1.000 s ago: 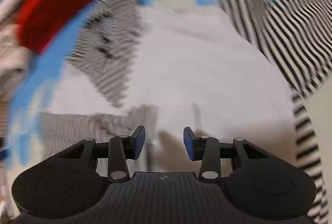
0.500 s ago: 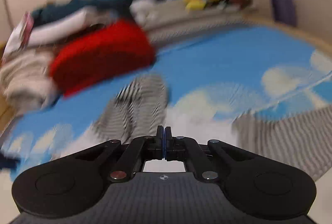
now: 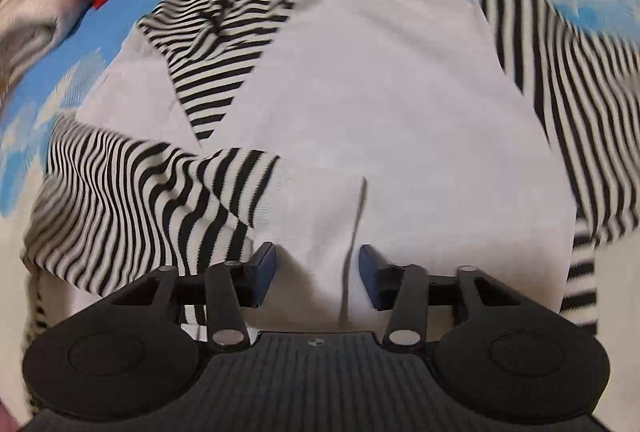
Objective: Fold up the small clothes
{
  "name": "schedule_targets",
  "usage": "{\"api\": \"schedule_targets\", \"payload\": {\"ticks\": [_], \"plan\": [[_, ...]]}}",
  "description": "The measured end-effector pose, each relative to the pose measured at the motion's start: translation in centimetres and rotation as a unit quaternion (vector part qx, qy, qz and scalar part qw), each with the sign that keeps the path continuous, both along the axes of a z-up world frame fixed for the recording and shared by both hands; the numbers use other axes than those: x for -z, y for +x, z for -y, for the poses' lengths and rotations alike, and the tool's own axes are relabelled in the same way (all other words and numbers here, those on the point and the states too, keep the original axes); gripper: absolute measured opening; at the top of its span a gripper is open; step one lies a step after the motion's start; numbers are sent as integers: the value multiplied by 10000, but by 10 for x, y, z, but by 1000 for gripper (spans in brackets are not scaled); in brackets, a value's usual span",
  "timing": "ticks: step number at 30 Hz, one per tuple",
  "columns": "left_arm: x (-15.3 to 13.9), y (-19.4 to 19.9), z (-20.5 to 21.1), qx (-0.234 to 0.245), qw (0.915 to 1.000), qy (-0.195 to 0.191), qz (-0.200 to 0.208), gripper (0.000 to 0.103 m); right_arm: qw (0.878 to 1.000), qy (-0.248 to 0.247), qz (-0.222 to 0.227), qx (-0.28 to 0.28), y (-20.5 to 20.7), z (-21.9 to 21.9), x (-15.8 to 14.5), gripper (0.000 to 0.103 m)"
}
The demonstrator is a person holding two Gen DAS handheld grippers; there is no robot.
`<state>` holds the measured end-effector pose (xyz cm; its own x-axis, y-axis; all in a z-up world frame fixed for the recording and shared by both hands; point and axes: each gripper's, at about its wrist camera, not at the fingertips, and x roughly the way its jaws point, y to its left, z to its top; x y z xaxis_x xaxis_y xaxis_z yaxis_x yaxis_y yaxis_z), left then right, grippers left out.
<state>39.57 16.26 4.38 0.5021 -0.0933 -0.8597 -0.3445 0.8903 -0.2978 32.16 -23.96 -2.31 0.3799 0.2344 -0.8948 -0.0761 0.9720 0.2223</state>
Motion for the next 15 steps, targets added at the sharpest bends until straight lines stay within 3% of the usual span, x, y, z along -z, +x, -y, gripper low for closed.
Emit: {"api": "schedule_targets", "payload": {"ticks": [3, 5, 8, 10, 12, 15], "plan": [[0, 0, -2, 13, 10000, 25, -10, 36, 9987, 316, 393, 92, 10, 6, -15, 2], [-1, -1, -4, 6, 10000, 25, 2, 36, 9943, 430, 944, 232, 11, 17, -39, 1], [-1, 0, -7, 23, 10000, 64, 1, 36, 9811, 529, 1785, 534, 15, 37, -74, 1], [1, 0, -7, 57, 9999, 100, -30, 36, 9739, 368, 2092, 796, 17, 52, -84, 1], [6, 2, -4, 144, 9998, 136, -77, 36, 9729, 214, 2047, 1052, 20, 65, -81, 1], [16, 6, 1, 317, 9990, 204, -222, 36, 9792, -102, 1427, 1437, 35, 81, -57, 4]]}}
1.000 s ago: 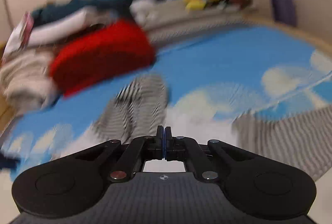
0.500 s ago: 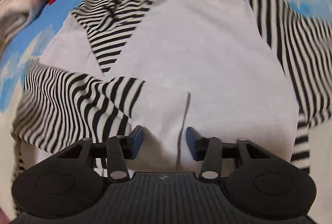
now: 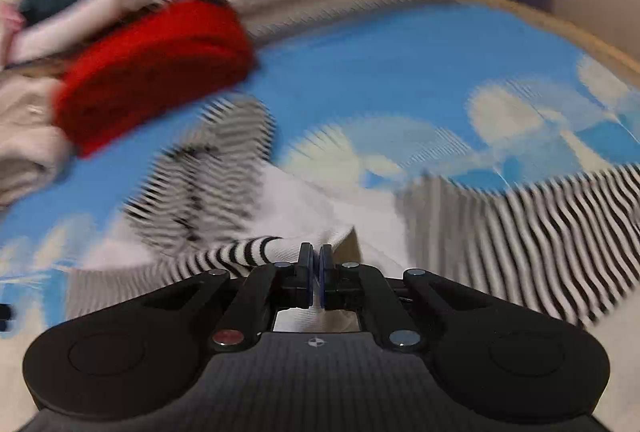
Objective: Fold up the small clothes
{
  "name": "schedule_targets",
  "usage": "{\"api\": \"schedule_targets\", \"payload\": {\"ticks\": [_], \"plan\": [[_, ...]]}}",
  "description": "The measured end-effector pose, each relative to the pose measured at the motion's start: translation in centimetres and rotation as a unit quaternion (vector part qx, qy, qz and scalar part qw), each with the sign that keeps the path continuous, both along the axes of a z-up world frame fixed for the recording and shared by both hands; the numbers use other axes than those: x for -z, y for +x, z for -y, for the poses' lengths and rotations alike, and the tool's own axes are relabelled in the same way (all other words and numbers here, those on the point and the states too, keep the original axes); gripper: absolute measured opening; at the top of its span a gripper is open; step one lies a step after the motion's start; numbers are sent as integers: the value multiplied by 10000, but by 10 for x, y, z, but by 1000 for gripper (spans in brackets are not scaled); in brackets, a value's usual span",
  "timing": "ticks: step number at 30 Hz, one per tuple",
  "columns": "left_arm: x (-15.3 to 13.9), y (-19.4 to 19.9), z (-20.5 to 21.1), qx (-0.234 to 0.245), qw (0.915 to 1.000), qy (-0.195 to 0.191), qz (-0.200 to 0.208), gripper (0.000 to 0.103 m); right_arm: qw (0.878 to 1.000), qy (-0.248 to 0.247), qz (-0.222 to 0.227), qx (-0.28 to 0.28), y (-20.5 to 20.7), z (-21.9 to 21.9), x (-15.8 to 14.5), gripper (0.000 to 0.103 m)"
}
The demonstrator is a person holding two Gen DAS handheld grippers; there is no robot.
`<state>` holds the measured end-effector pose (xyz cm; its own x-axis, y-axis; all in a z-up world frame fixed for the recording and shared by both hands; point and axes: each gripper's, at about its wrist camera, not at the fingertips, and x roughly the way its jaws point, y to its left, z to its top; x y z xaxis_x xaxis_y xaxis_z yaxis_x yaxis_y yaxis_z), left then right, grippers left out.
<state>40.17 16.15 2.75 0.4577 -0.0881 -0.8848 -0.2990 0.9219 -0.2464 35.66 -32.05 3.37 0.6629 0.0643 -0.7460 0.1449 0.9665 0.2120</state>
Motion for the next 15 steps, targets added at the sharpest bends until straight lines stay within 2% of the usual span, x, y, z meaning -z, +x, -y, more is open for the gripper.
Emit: {"api": "schedule_targets", "payload": {"ticks": [1, 4, 5, 7, 9, 10, 11, 13, 15], "plan": [[4, 1, 2, 56, 10000, 12, -54, 36, 9996, 70, -202, 165, 4, 7, 8, 5], [13, 1, 7, 205, 9996, 35, -177, 36, 9975, 466, -350, 408, 5, 18, 15, 21], [15, 0, 9, 255, 9995, 22, -196, 36, 9971, 575, -337, 363, 8, 15, 16, 25], [21, -2, 16, 412, 9989, -20, -236, 36, 9950, 915, -357, 160, 7, 13, 19, 26], [30, -4, 25, 607, 9976, -78, -322, 36, 9913, 1193, -547, -62, 6, 11, 24, 30], [38, -5, 28, 695, 9966, -117, -416, 36, 9889, 1276, -744, -131, 10, 10, 33, 35], [46, -7, 32, 770, 9956, -135, -519, 36, 9872, 1283, -940, -131, 13, 8, 40, 39], [67, -9, 38, 956, 9919, -25, -836, 36, 9839, 1059, -1437, -26, 17, 8, 59, 39], [84, -14, 42, 1100, 9875, 273, -1098, 35, 9840, 1079, -1420, -2, 18, 11, 63, 37]]}}
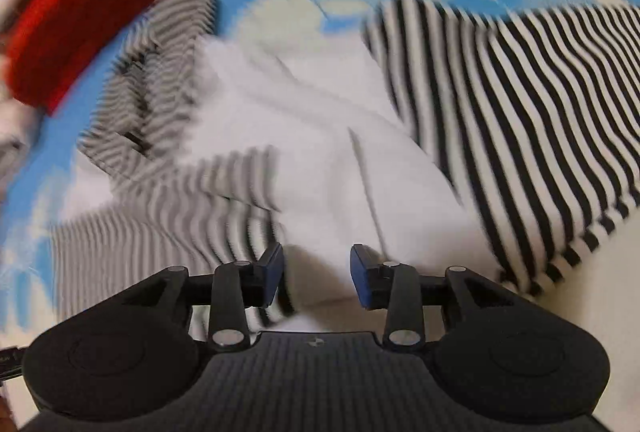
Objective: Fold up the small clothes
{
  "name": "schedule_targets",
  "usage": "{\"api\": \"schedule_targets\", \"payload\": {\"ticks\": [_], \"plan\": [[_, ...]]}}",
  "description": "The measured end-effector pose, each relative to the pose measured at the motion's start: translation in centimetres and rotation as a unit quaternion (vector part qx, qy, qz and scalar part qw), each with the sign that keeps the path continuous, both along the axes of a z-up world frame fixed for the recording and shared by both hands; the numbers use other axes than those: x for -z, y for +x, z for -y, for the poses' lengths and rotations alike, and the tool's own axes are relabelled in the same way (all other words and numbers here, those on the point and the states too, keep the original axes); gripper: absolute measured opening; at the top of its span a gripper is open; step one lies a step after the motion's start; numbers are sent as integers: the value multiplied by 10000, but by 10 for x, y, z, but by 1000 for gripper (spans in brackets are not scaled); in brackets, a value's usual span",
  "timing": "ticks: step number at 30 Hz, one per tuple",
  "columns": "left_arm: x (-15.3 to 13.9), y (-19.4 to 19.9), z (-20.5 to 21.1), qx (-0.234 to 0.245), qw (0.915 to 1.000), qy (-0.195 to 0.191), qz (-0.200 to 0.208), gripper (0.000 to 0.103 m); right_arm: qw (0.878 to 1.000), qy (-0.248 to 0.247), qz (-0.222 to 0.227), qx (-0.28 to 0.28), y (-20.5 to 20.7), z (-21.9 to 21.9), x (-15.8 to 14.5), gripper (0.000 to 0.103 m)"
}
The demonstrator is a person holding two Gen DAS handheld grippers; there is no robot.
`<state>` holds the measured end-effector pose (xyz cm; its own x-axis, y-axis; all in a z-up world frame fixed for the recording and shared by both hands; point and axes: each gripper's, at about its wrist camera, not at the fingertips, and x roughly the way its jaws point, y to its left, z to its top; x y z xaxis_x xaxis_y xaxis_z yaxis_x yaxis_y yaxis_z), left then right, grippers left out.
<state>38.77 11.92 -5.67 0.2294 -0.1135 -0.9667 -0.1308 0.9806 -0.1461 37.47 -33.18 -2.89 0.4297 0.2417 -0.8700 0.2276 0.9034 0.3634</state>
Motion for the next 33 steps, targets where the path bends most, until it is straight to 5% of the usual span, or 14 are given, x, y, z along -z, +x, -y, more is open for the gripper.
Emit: {"api": "schedule_targets", "payload": {"ticks": [8, 14, 21, 28, 33], "plan": [[-46, 1, 19, 155, 9974, 149, 692, 38, 9986, -379, 358, 76, 1, 8, -30, 40], [-70, -2, 39, 333, 9938, 319, 1017, 49, 9974, -426, 483, 318, -6, 29, -41, 42], [-75, -8, 56, 450, 9922, 338, 1111, 50, 9939, -626, 667, 619, -23, 68, -54, 42], [-81, -12, 57, 435, 9914, 318, 1193, 50, 9880, -470, 520, 1375, -37, 137, -49, 42], [-82, -12, 58, 434, 9912, 324, 1204, 50, 9730, -441, 404, 2229, -46, 202, -43, 42]]}}
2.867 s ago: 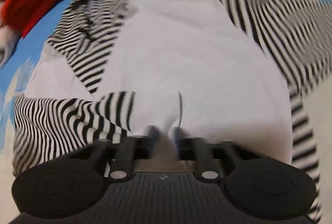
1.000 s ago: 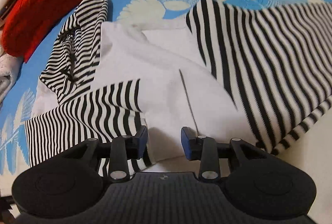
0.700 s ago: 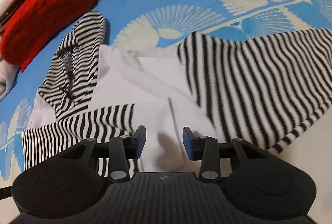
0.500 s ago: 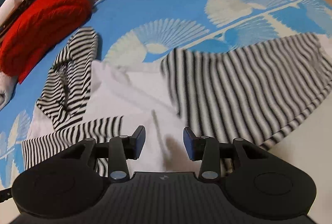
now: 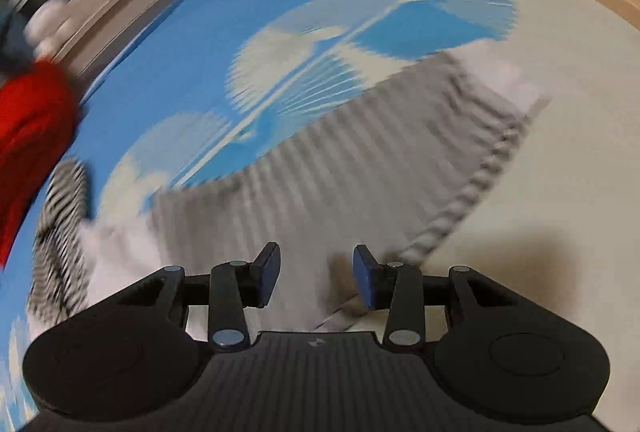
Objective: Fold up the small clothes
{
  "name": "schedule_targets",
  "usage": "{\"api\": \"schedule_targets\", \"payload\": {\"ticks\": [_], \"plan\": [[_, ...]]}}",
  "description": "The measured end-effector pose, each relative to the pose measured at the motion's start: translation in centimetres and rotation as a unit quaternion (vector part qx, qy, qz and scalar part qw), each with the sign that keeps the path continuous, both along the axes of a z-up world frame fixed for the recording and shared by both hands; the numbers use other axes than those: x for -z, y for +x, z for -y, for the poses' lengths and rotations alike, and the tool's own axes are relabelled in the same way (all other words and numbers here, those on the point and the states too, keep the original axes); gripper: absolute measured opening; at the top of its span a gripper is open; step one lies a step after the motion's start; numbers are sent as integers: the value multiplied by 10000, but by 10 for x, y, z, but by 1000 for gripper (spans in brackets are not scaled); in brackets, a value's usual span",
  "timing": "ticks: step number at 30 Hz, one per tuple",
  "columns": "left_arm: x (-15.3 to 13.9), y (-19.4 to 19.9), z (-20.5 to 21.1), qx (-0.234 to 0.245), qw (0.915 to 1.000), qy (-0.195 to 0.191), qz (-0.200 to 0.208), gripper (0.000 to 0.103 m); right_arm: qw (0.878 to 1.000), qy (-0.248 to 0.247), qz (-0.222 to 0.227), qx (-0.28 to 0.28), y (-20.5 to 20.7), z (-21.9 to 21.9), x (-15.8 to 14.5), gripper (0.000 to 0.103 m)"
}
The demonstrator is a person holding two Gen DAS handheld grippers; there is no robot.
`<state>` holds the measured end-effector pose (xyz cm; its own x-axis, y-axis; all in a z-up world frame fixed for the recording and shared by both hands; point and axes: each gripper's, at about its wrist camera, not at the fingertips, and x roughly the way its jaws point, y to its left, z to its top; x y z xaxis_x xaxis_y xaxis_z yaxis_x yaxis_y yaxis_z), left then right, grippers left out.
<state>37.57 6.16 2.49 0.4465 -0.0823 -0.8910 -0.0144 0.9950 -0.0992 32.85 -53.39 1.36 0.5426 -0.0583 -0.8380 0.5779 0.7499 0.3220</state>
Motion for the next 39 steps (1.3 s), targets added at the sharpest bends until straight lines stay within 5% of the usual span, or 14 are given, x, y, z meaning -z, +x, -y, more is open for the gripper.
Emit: {"api": "schedule_targets", "payload": {"ticks": [6, 23, 29, 39], "plan": [[0, 3, 1, -8, 10000, 5, -1, 50, 9955, 201, -104, 917, -15, 60, 19, 42], [2, 7, 3, 50, 10000, 11, -24, 50, 9888, 415, 17, 1435, -7, 79, 47, 41], [2, 7, 3, 48, 10000, 11, -22, 50, 9886, 293, 7, 1474, -6, 79, 49, 9], [2, 7, 4, 56, 10000, 9, -20, 50, 9886, 67, 367, 1460, -6, 71, 32, 6]]}}
